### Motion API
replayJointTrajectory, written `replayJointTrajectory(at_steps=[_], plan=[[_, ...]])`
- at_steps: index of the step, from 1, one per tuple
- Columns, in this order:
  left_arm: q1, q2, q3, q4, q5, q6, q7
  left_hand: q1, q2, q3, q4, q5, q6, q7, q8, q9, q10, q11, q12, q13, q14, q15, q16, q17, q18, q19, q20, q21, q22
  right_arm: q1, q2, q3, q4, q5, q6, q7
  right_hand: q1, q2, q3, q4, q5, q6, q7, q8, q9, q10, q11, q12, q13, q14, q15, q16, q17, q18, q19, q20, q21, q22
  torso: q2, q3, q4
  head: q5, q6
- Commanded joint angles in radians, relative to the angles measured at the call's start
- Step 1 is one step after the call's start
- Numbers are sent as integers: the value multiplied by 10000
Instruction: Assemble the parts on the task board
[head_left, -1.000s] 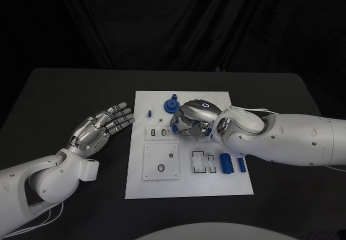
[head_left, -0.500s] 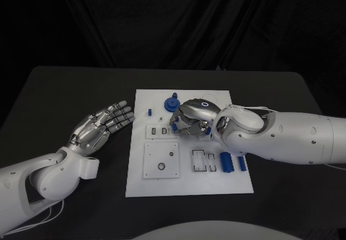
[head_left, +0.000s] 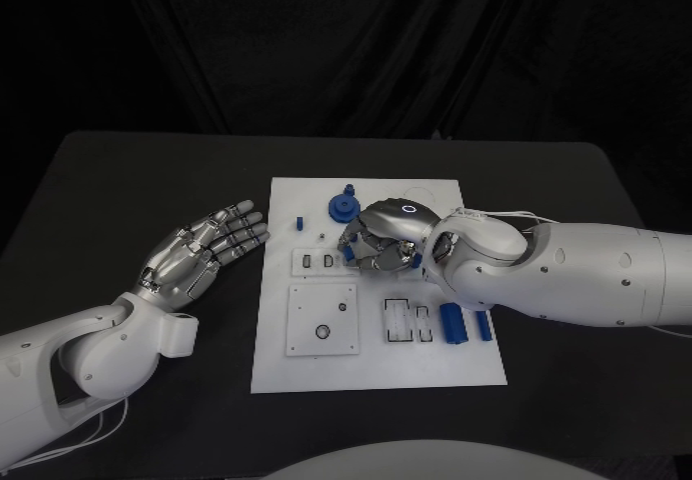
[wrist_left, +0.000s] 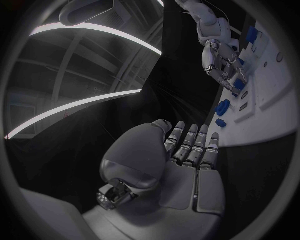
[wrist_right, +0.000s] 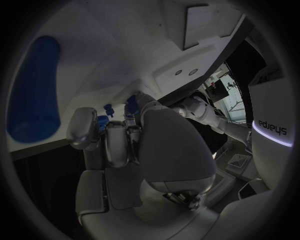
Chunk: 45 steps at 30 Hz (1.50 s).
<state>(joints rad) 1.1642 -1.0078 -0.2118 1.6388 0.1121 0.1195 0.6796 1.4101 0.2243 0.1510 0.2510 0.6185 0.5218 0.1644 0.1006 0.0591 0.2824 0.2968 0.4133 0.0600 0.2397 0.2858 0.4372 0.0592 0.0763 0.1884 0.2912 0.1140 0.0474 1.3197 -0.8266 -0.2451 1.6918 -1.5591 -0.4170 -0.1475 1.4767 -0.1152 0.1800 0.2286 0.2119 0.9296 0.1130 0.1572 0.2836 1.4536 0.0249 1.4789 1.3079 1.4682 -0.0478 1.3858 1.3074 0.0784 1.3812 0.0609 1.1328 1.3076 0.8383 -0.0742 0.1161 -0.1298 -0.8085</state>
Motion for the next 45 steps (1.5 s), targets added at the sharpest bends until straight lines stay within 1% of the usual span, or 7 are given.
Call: replayJointTrajectory(at_steps=[1, 9, 20, 28, 38, 44, 45], plan=[[-14, 10, 4, 7, -27, 174, 1194, -120, -6, 33, 11, 43, 68, 325, 39, 11, 43, -9, 54, 14, 55, 15, 59, 12, -37, 19, 4, 45, -11, -30, 3, -6, -13, -61, 258, -244, -111, -97, -89, 67, -222, -229, 13, -196, -113, -100, -44, -99, 1470, 404, 25, -58, 694, 193, -29, 44, -84, 661, 0, 3, 11, -12, -2], [-15, 10, 4, -2, -13, 167, 1163, -120, -6, 33, 11, 43, 68, 325, 39, 11, 43, -9, 54, 14, 55, 15, 59, 12, -37, 19, 4, 45, -11, -30, 4, -6, -24, -61, 311, -210, -233, -171, -203, 142, -637, -804, -78, -701, -467, -283, -129, -261, 1297, 367, -37, -132, 623, 215, -56, -11, -257, 641, -5, -1, -3, 5, -12], [-16, 21, 4, -15, -8, 174, 1146, -136, -9, 65, 13, 42, 58, 333, 38, 9, 49, -8, 61, 13, 50, 14, 63, 11, -37, 16, 4, 43, -13, -30, -27, -5, -24, -61, 252, -123, -309, -319, -342, 311, -1082, -1313, -219, -947, -824, -383, -233, -360, 1193, 351, -118, -166, 592, 220, -47, -82, -355, 657, -9, 0, 12, -6, -37], [-14, -237, 5, 267, 49, -62, 1180, -150, -26, 89, 9, 40, 110, 338, 52, 16, 69, -7, 87, 15, 60, 14, 92, 13, -36, 18, 4, 46, -12, 1, -284, 40, 209, -38, -663, 391, -455, -499, -464, 607, -1494, -1498, -311, -922, -1047, -465, -299, -441, 1107, 353, -168, -166, 592, 211, -10, -128, -364, 697, -5, -1, -2, 45, 57], [28, -400, 19, 465, 112, -505, 1104, -209, -130, 171, -14, 52, 244, 330, 103, 34, 164, -10, 186, 26, 114, 8, 199, 25, -28, 59, 4, 75, -3, 654, -675, 76, 191, 1203, -1976, 1889, -1131, -477, -628, 652, -1641, -1077, -313, -745, -1128, -411, -314, -395, 1156, 400, -192, -29, 730, 148, 106, -165, -129, 851, 6, 25, -39, 176, 684], [132, -353, 103, 363, -7, -1517, 257, -259, -256, 232, -57, 23, 254, 335, 114, 31, 208, -6, 224, 24, 207, -6, 337, 40, -9, 237, 3, 188, 40, 902, -694, 68, -461, 2372, -2128, 2877, -1410, -347, -626, 629, -1643, -720, -286, -617, -1127, -402, -299, -376, 1174, 389, -182, -17, 749, 118, 129, -174, -33, 928, -99, 78, -28, 389, 944], [205, -302, 110, 285, -67, -1707, 76, -61, -471, 479, -463, -191, 465, 511, 181, 53, 642, -20, 635, 91, 890, -175, 1043, 185, 104, 1920, -23, 1247, 474, 918, -681, 63, -611, 2544, -2116, 2974, -1355, -276, -582, 614, -1639, -597, -258, -565, -1113, -410, -282, -379, 1170, 379, -169, -27, 741, 114, 124, -167, -30, 939, -116, 87, -30, 450, 979]])
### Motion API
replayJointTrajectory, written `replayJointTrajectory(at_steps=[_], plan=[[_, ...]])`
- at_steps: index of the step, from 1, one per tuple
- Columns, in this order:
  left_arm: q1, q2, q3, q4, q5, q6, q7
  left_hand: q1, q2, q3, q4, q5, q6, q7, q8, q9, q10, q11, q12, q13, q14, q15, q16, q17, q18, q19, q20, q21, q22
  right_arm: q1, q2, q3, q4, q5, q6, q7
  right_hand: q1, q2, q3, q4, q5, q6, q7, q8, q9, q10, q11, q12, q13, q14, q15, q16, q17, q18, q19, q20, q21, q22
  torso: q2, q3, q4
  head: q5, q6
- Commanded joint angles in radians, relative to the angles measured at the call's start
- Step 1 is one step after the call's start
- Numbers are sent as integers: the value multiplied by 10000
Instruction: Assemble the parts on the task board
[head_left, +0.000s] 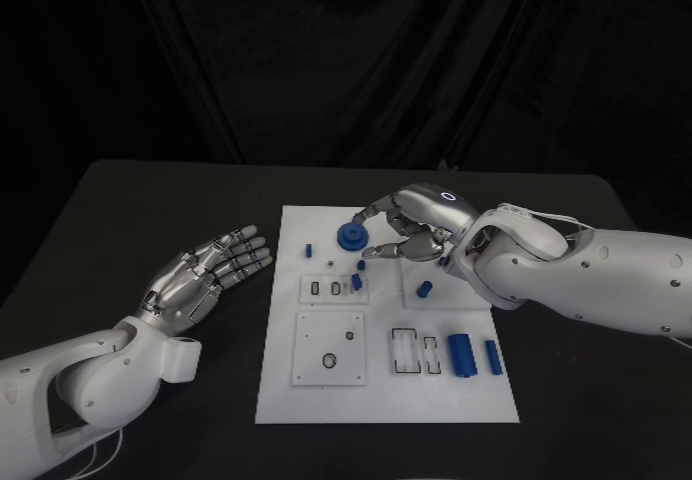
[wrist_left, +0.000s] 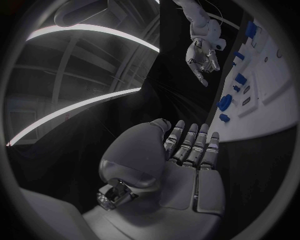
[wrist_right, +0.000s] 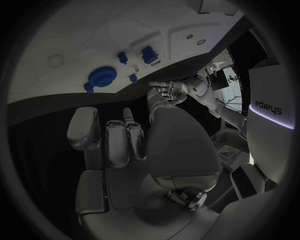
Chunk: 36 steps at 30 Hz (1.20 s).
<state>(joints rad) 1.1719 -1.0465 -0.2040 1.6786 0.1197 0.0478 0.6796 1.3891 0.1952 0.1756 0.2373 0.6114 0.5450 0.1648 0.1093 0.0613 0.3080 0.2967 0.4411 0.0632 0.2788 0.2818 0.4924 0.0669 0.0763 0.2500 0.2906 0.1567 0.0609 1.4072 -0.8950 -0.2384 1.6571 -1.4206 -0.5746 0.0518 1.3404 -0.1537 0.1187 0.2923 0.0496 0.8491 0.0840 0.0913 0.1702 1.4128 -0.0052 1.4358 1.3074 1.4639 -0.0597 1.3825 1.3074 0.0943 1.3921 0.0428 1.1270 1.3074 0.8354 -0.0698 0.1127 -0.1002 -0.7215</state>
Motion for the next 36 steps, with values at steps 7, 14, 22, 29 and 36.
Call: replayJointTrajectory(at_steps=[7, 14, 22, 29, 36], plan=[[756, 566, 6, -725, -721, -1975, -1543, -167, -622, 1127, -849, -507, 964, 793, 270, 58, 1234, -96, 998, 84, 1551, -347, 1739, 308, 178, 3154, -256, 2467, 1090, 80, 225, -68, -1521, 2642, -336, 1624, 128, 613, 233, -12, 16, 719, 221, 266, 58, 47, 175, 110, 1233, 458, 69, 137, 868, -71, 57, 107, 123, 1033, -386, 248, -33, 496, 345], [1640, 1362, -63, -1561, -1864, -1717, -4116, -771, -850, 1119, -396, -865, 1840, 885, 532, 113, 2319, -590, 1533, 52, 2656, -844, 3021, 464, 409, 4100, -524, 3831, 1774, -328, 587, -89, -2574, 3251, -206, 2237, 4, 849, 244, -12, 22, 970, 262, 351, 70, 30, 254, 115, 1228, 472, 140, 196, 920, -82, 86, 176, 184, 1094, -811, 562, -89, 661, 309], [2000, 2145, -78, -2285, -3108, -980, -5697, -675, -911, 970, 44, -962, 2172, 716, 703, 115, 2852, -831, 1915, 50, 3383, -1150, 4012, 498, 589, 4909, -663, 4674, 2230, -792, 780, -92, -3008, 3583, -82, 2608, -64, 1446, 464, -18, 964, 1512, 282, 501, 74, -419, 404, -233, 823, 422, 272, 117, 826, -49, 40, 312, 44, 1129, -1232, 863, -61, 639, 151], [2098, 2846, -79, -2644, -6007, -476, -6957, -171, -1246, 938, 269, -1510, 2602, 315, 933, 88, 5011, -1605, 3318, 577, 5472, -1961, 6917, 1657, 987, 6131, -1011, 7387, 3923, -959, 386, -94, -2883, 3969, -26, 2670, 76, 1499, 611, -27, 1418, 1676, 232, 511, 70, -1069, 361, -847, 156, 322, 242, -133, 572, 5, -53, 311, -205, 1080, -1545, 1089, -191, 653, 72], [2398, 3698, -78, -3130, -8084, 509, -8684, -507, -1288, 746, 484, -2607, 3111, 12, 1015, 84, 5935, -2094, 5172, 2303, 6942, -2265, 9596, 4841, 756, 5421, -1513, 11777, 7684, -990, 73, -94, -2766, 4200, -70, 2687, -123, 1576, 627, 9, 1488, 1775, 215, 509, 67, -1150, 344, -999, -22, 320, 226, -162, 538, 11, -55, 298, -254, 1086, -1837, 1293, -429, 809, -108]])
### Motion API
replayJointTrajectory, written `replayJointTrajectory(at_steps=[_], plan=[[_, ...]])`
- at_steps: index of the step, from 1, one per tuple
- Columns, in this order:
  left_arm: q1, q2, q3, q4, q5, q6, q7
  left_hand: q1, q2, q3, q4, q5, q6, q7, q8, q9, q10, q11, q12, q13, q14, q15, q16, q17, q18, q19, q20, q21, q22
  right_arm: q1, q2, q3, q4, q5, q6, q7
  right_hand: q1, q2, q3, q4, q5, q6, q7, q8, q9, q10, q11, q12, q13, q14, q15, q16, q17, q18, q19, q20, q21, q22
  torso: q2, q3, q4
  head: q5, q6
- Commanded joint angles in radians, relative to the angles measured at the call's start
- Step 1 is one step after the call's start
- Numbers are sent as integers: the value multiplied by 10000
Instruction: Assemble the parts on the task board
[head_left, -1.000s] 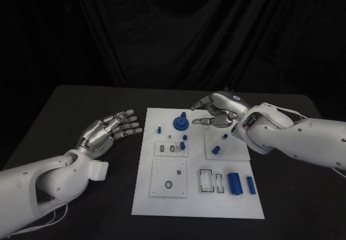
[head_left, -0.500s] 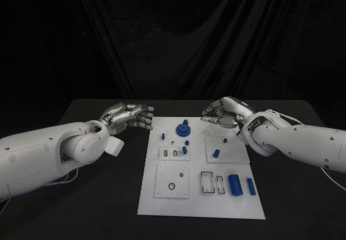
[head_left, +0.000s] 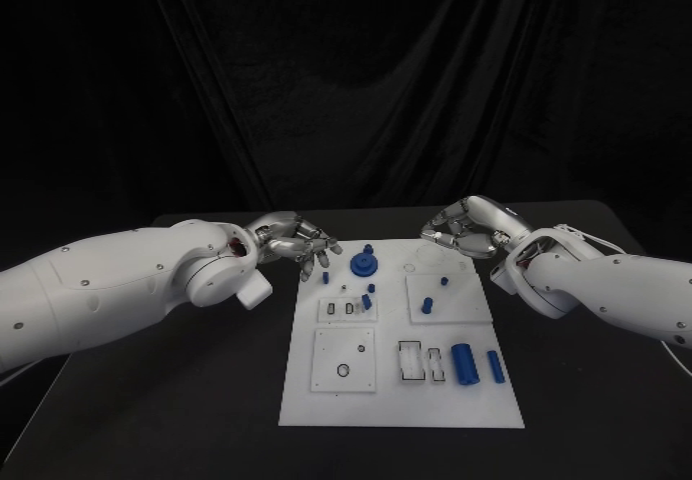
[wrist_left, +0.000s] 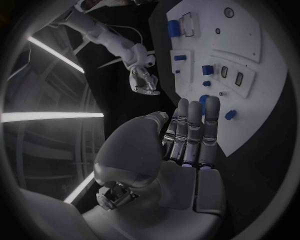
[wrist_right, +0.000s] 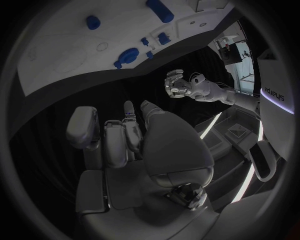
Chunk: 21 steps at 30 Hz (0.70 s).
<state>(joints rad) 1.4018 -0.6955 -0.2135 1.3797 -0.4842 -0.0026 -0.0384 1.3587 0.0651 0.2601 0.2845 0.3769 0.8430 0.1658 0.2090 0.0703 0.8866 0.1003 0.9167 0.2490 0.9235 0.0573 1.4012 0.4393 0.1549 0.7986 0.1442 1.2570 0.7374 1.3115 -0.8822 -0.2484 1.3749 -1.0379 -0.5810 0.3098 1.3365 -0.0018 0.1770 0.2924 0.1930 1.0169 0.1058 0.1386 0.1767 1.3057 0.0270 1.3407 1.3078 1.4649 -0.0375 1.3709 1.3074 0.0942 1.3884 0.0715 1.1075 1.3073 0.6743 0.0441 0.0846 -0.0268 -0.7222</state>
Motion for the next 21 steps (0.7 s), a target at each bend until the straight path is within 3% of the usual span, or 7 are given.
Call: replayJointTrajectory(at_steps=[1, 3, 7, 12, 15, 19, 21], plan=[[134, 281, 18, -200, -2175, 1085, -1650, -263, 101, -101, 78, -312, 253, -22, 51, 9, 285, -121, 716, 739, 1444, -107, 956, 2682, -172, 595, -91, 1410, 1951, -35, -73, 6, 67, 385, -8, 108, -85, 57, 44, 8, 55, 98, -4, 36, 3, -79, 22, -49, -25, 310, 4, -46, 538, 13, -18, 11, -59, 1086, -237, 158, -151, 75, -114], [212, 479, 18, -319, -2384, 1184, -1908, -245, -4, -136, 18, -358, 293, -103, -21, -8, 359, -146, 1813, 2132, 2861, -156, 1580, 5466, -320, 834, -120, 2391, 3319, -37, -100, 6, 89, 405, -3, 103, -93, 63, 47, 6, 60, 100, -6, 34, 2, -81, 20, -55, -34, 313, 2, -39, 545, 13, -18, 10, -63, 1086, -333, 188, -177, 53, -219], [333, 798, 19, -456, -2592, 1274, -2238, -245, 46, -104, 51, -378, 342, -73, -57, -3, 3297, -91, 5054, 8350, 4494, -153, 1897, 8311, -612, 2063, -72, 3249, 5033, -40, -97, 6, 106, 424, 39, 74, -82, 70, 71, -12, 101, 102, -18, 23, -3, -72, 8, -66, -53, 317, -7, -43, 538, 15, -12, 4, -69, 1089, -475, 227, -270, 82, -419], [412, 1133, 20, -489, -2725, 1533, -2812, -693, 172, -324, 41, -750, 603, -136, 94, 106, 6141, -165, 6348, 12324, 6095, -160, 1764, 10716, -806, 3448, -56, 3509, 6164, -41, -83, 6, 106, 434, 103, 14, -19, 57, 121, -30, 178, 97, -27, 0, -11, -61, -4, -86, -85, 320, -20, -56, 520, 20, -9, -8, -97, 1088, -558, 244, -293, 55, -601], [429, 1280, 20, -485, -3020, 1734, -3195, -1141, 253, -571, 52, -1090, 689, -173, 143, 157, 6831, -198, 6538, 13204, 6473, -188, 1696, 11315, -977, 4609, -46, 3513, 6811, -41, -97, 6, 105, 436, 120, -10, 1, 55, 137, -32, 206, 107, -30, -1, -11, -61, -7, -94, -97, 322, -24, -58, 517, 21, -8, -12, -105, 1087, -577, 246, -307, 64, -654], [442, 1517, 20, -509, -3670, 1996, -3933, -2313, 407, -1386, 33, -1743, 1316, -472, 673, 662, 6842, -475, 6541, 13218, 6473, -407, 1696, 11315, -1498, 7463, -272, 3176, 8253, -40, -143, 6, 114, 437, 137, -53, 51, 46, 181, -34, 285, 134, -39, -2, -10, -37, -18, -94, -106, 328, -33, -56, 516, 18, 6, -21, -99, 1097, -534, 230, -306, 77, -705], [444, 1634, 20, -596, -3817, 2086, -4109, -2383, 401, -1494, 38, -1753, 1537, -573, 910, 884, 6842, -555, 6541, 13218, 6473, -496, 1696, 11315, -1549, 7722, -337, 3138, 8334, -40, -150, 6, 113, 438, 133, -42, 51, 46, 181, -34, 285, 134, -39, -2, -10, -37, -18, -94, -106, 328, -33, -56, 516, 18, 6, -21, -99, 1097, -539, 219, -302, 71, -747]])
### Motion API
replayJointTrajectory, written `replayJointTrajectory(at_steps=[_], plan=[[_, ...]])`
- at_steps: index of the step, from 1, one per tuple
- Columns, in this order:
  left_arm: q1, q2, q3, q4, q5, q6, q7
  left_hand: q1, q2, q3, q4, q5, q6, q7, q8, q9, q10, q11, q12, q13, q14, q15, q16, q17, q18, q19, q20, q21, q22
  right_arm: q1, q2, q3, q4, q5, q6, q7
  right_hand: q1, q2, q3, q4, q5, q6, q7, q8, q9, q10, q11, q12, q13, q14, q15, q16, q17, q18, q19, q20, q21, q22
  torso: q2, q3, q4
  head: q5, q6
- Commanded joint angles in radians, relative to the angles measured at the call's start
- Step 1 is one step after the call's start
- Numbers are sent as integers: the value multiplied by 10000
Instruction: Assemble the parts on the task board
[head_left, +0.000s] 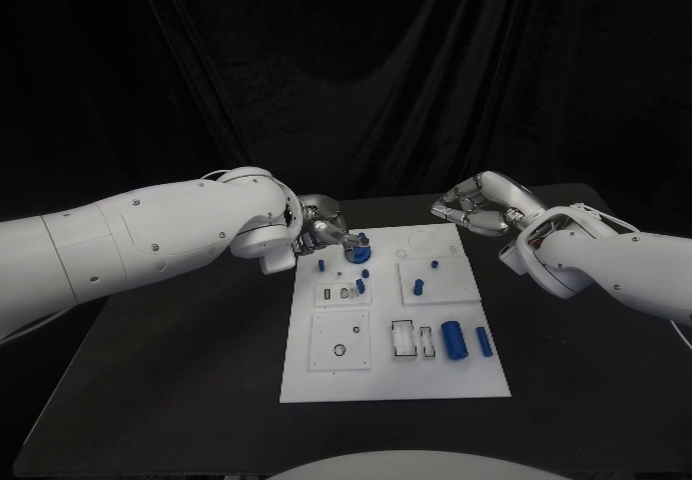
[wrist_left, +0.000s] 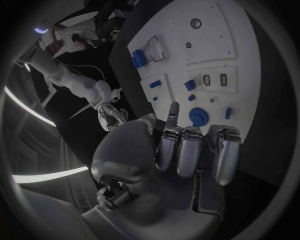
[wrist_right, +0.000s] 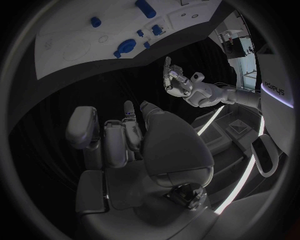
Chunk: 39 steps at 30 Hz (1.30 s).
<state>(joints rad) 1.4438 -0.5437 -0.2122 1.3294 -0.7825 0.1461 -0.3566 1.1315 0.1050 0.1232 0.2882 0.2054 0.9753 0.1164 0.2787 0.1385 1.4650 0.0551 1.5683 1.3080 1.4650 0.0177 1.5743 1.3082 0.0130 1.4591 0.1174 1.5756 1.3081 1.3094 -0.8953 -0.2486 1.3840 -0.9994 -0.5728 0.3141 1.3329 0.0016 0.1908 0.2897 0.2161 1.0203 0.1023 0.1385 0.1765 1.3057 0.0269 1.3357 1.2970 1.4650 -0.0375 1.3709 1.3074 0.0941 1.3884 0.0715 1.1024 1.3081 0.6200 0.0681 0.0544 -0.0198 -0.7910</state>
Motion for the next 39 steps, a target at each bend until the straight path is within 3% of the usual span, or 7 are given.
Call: replayJointTrajectory(at_steps=[1, 5, 10, 16, 22, 31, 39], plan=[[24, 176, 7, -152, -880, 651, -975, -133, 11, -216, -18, -8, 415, -215, 524, 525, 1058, -227, 25, 2628, 1058, -219, -35, 2626, -130, 1117, -184, -48, 2627, -19, -17, 7, 17, 54, 41, -61, 86, 11, 43, -7, 53, 100, -4, -1, -9, -37, -17, -43, 2, 328, -33, -56, 516, 19, 6, -21, -48, 1089, 2, -23, -4, 8, -83], [18, 488, 7, -466, -1003, 983, -1342, -200, -45, -457, -22, 134, 760, -594, 1629, 1721, 1058, -611, 25, 2628, 1058, -560, -35, 2626, -130, 1117, -710, -48, 2627, -19, 0, 7, 6, 54, -15, 40, 102, -25, 56, -1, 118, 129, -13, 2, -6, 6, -25, -21, 17, 350, -42, -14, 555, 4, 47, -29, 26, 1119, 2, -30, -6, 15, -133], [-11, 893, 9, -878, -1057, 1434, -1836, -555, 57, -707, -3, -257, 309, -652, 2228, 2756, 1058, -673, 25, 2628, 1058, -660, -35, 2626, -130, 1117, -1160, -48, 2627, -19, 23, 8, 8, 54, -27, 57, 101, -37, 59, 3, 142, 142, -15, 4, -5, 17, -28, -18, 16, 358, -46, -4, 564, 2, 55, -33, 36, 1125, -1, -38, -11, 28, -200], [-112, 1208, 11, -1217, -1078, 1589, -2125, -516, 78, -705, -54, -132, -71, -601, 2243, 3161, 1058, -641, 25, 2628, 1058, -644, -35, 2626, -130, 1117, -1384, -48, 2627, -16, 12, 8, 69, 54, -33, 34, 99, -45, 65, 7, 171, 154, -18, 5, -4, 25, -33, -17, 12, 362, -49, -1, 564, 2, 60, -36, 34, 1126, 16, -44, -3, 53, -357], [-342, 1375, 12, -1571, -1083, 1404, -2068, -481, 123, -668, -72, -27, -114, -603, 2252, 3345, 1058, -637, 25, 2628, 1058, -637, -35, 2626, -130, 1117, -1493, -48, 2627, -15, 25, 9, 55, 54, -29, 83, 161, -95, 93, -19, 209, 174, -34, 3, -2, 51, -47, -9, 12, 370, -60, 4, 566, -1, 76, -47, 44, 1136, 53, -61, -7, 117, -380], [-614, 1461, 13, -1650, -1084, 1199, -1938, -218, 12, -535, -254, 347, -160, -626, 2207, 3665, 1058, -665, 25, 2628, 1058, -676, -35, 2626, -130, 1117, -1672, -48, 2627, -15, 14, 9, 89, 54, -6, 74, 174, -109, 97, -21, 210, 182, -36, 4, -1, 53, -49, -10, 7, 372, -63, 5, 566, -1, 79, -49, 44, 1138, 38, -50, -3, 150, -489], [-757, 1606, 13, -1803, -1084, 1275, -1901, -450, -16, -593, -60, 223, 145, -714, 2302, 3942, 1058, -748, 25, 2628, 1058, -747, -35, 2626, -130, 1117, -1749, -48, 2627, -15, 6, 9, 102, 54, 15, 41, 171, -109, 98, -15, 210, 188, -35, 6, 0, 56, -49, -10, 7, 373, -64, 4, 565, -4, 85, -50, 57, 1143, 56, -65, 10, 182, -562]])
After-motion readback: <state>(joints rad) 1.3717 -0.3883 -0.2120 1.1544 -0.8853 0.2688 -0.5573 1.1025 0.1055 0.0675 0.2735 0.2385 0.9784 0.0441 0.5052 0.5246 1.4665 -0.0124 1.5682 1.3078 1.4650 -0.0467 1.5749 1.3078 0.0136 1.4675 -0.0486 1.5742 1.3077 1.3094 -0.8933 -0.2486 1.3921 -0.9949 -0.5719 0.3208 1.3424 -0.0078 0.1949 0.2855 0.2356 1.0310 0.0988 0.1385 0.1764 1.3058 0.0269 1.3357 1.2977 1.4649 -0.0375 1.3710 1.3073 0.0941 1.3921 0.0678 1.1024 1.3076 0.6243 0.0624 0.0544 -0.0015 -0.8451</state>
